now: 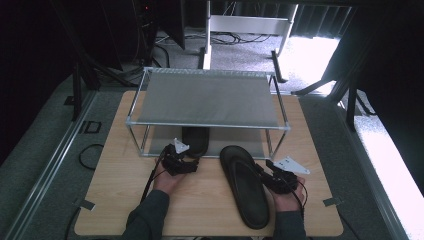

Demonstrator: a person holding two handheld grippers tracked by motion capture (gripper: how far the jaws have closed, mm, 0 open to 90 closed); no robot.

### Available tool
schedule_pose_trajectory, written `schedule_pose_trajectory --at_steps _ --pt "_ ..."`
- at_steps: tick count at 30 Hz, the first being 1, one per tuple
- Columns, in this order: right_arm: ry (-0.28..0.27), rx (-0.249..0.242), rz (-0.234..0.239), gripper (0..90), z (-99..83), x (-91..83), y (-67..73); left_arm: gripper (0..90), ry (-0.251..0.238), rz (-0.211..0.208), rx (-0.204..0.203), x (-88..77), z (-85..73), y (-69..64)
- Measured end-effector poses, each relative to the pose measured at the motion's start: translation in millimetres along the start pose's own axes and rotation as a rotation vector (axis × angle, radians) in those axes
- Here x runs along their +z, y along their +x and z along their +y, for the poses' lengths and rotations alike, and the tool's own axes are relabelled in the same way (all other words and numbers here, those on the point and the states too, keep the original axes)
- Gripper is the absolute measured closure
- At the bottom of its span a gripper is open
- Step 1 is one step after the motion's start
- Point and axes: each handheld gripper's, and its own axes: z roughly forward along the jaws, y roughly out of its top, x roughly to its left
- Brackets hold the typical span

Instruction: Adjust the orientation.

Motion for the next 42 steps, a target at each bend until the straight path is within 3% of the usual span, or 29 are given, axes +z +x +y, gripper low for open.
schedule_pose_trajectory --at_steps 8,13,18,20,30,42 --pt "0.02 -0.052 0.085 54.3 2.7 3.1 11.7 20.3 0.0 0.002 0.002 0.0 -0.1 -0.4" --pt "0.065 -0.082 0.091 55.2 -0.5 13.6 15.2 20.5 0.0 0.004 0.004 0.1 -0.1 -0.7" --pt "0.101 -0.082 0.097 66.1 -3.4 22.2 15.3 20.5 0.0 0.004 0.004 0.0 -0.1 -0.6" --pt "0.1 -0.086 0.077 70.2 -1.9 22.8 16.5 20.5 0.0 0.004 0.004 0.1 0.0 -0.6" --pt "0.08 -0.09 0.056 71.6 8.2 33.2 19.3 20.5 0.002 0.009 0.01 0.2 0.0 -1.2" --pt "0.043 -0.077 0.022 71.6 39.8 73.1 19.8 20.5 0.002 0.008 0.01 0.1 0.0 -1.0"
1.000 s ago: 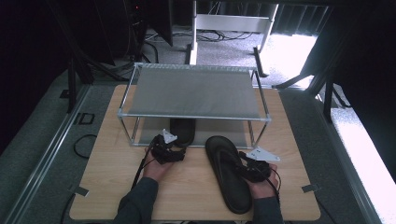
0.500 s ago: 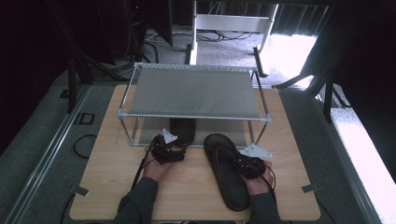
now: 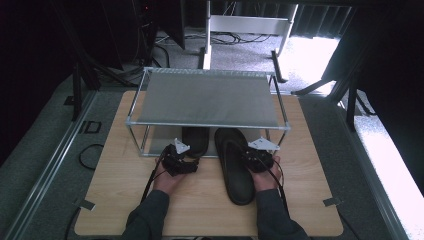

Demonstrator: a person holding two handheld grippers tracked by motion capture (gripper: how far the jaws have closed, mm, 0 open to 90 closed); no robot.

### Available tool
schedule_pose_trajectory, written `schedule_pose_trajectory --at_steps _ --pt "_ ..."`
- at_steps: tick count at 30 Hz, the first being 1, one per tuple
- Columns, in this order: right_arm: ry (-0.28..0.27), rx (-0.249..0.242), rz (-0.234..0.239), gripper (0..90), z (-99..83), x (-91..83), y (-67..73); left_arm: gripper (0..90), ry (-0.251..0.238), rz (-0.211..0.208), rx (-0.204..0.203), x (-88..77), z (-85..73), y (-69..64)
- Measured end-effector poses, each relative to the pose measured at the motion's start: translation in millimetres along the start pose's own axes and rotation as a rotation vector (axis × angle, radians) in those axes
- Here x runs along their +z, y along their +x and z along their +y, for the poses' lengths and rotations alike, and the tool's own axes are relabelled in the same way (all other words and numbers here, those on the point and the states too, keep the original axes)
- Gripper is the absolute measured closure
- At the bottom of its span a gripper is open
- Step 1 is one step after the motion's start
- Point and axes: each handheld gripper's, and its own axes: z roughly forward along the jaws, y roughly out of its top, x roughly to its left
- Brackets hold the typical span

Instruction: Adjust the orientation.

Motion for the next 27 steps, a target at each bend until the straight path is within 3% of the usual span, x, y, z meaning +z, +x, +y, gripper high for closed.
schedule_pose_trajectory --at_steps 9,23,27 --pt "-0.021 0.072 -0.043 71.4 12.9 19.1 -0.2 20.5 0.0 0.0 0.0 0.0 0.0 0.0" --pt "-0.02 0.118 -0.073 71.5 13.9 37.9 9.6 20.5 -0.001 0.0 -0.002 0.1 0.0 0.0" --pt "-0.021 0.126 -0.074 66.3 14.4 40.3 11.0 20.5 -0.001 -0.001 -0.004 0.1 0.0 -0.1"
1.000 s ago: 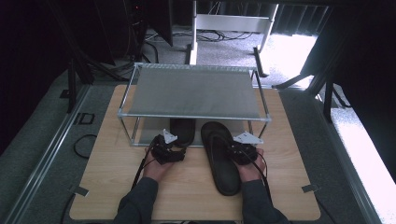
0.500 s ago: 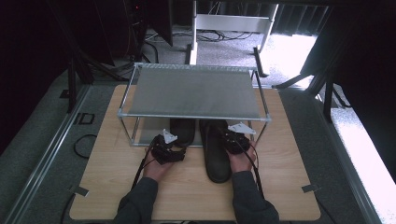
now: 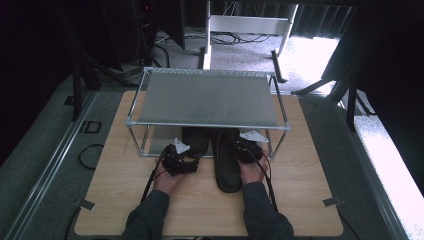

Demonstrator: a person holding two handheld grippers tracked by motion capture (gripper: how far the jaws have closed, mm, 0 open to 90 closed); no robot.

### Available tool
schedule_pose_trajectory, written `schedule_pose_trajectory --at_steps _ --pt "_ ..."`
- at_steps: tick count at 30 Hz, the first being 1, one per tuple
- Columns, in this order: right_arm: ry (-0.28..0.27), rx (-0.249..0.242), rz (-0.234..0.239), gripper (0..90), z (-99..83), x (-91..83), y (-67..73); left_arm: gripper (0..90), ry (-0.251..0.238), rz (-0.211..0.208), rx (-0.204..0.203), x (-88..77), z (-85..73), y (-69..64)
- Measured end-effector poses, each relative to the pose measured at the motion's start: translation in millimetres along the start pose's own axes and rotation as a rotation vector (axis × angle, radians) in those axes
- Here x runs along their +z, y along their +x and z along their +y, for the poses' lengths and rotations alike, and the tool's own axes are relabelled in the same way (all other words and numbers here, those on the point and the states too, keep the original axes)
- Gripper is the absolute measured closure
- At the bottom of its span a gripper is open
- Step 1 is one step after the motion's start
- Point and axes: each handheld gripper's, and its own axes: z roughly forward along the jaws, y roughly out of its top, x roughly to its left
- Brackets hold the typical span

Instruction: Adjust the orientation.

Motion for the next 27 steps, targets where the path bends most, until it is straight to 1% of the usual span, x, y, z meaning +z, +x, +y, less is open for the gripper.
schedule_pose_trajectory --at_steps 4,5,6,7,9,13,14,15,16,19,21,27 --pt "-0.005 -0.019 -0.002 59.8 -1.7 -4.8 0.1 20.5 0.001 0.0 0.001 -0.1 0.0 0.1" --pt "-0.006 -0.014 0.005 58.5 -2.5 -6.8 0.4 20.5 0.001 0.0 0.004 -0.1 0.0 0.2" --pt "-0.009 -0.02 0.01 56.8 -3.2 -8.9 0.3 20.5 0.002 0.001 0.004 -0.1 0.1 0.1" --pt "-0.009 -0.026 0.015 55.6 -3.9 -11.4 1.0 20.5 0.002 0.001 0.004 -0.1 0.0 0.1" --pt "-0.007 -0.057 0.02 53.4 -5.8 -16.8 2.2 20.5 0.002 0.001 0.004 -0.1 0.1 0.1" --pt "-0.007 -0.079 0.057 50.5 -9.2 -30.7 1.2 20.5 0.002 0.001 0.002 0.0 0.1 -0.1" --pt "-0.007 -0.079 0.057 50.5 -9.2 -30.7 1.2 20.6 0.002 0.001 0.002 0.0 0.1 -0.1" --pt "-0.008 -0.086 0.068 50.5 -10.1 -34.4 1.1 20.6 0.002 0.001 0.002 0.0 0.1 -0.1" --pt "-0.002 -0.106 0.083 49.1 -12.4 -42.0 1.9 20.5 0.002 0.001 0.003 0.1 0.1 -0.1" --pt "0.003 -0.145 0.09 48.3 -17.3 -53.2 3.6 20.5 0.002 0.001 0.003 0.0 0.1 -0.1" --pt "0.002 -0.159 0.093 47.8 -21.2 -60.0 4.1 20.5 0.002 0.001 0.003 0.1 0.1 -0.2" --pt "0.012 -0.177 0.089 47.0 -34.8 -74.2 3.0 20.6 0.003 0.001 0.002 0.0 0.1 -0.2"
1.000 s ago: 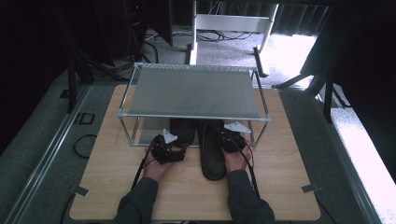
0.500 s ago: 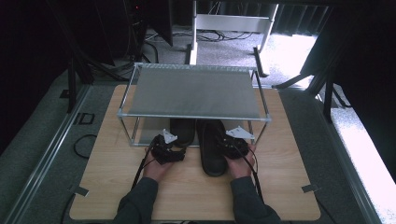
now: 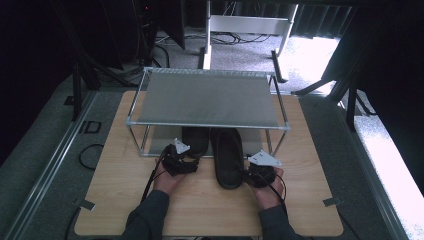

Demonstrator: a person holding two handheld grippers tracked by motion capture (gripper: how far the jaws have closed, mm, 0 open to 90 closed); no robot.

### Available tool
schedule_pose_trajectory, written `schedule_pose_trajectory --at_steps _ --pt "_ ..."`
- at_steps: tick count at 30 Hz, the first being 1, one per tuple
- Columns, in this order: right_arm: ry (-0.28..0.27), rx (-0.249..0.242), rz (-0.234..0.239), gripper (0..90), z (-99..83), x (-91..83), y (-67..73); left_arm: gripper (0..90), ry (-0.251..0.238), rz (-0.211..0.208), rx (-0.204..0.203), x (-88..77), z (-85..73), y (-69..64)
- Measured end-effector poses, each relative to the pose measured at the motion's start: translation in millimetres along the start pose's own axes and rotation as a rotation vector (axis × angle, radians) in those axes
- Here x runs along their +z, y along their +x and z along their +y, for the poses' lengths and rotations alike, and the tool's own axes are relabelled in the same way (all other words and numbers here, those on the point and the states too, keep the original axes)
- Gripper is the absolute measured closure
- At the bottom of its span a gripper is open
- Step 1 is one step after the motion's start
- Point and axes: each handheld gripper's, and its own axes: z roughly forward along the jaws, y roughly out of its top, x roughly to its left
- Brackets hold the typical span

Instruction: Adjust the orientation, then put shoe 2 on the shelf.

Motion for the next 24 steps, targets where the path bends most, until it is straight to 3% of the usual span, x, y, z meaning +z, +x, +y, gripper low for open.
schedule_pose_trajectory --at_steps 11,24 --pt "0.029 -0.01 0.005 46.6 -14.3 -13.6 1.2 20.6 -0.001 0.0 0.0 0.1 0.0 0.0" --pt "0.033 -0.035 0.07 43.5 -24.0 -26.7 16.7 20.6 0.002 0.003 0.004 0.0 0.1 -0.3"
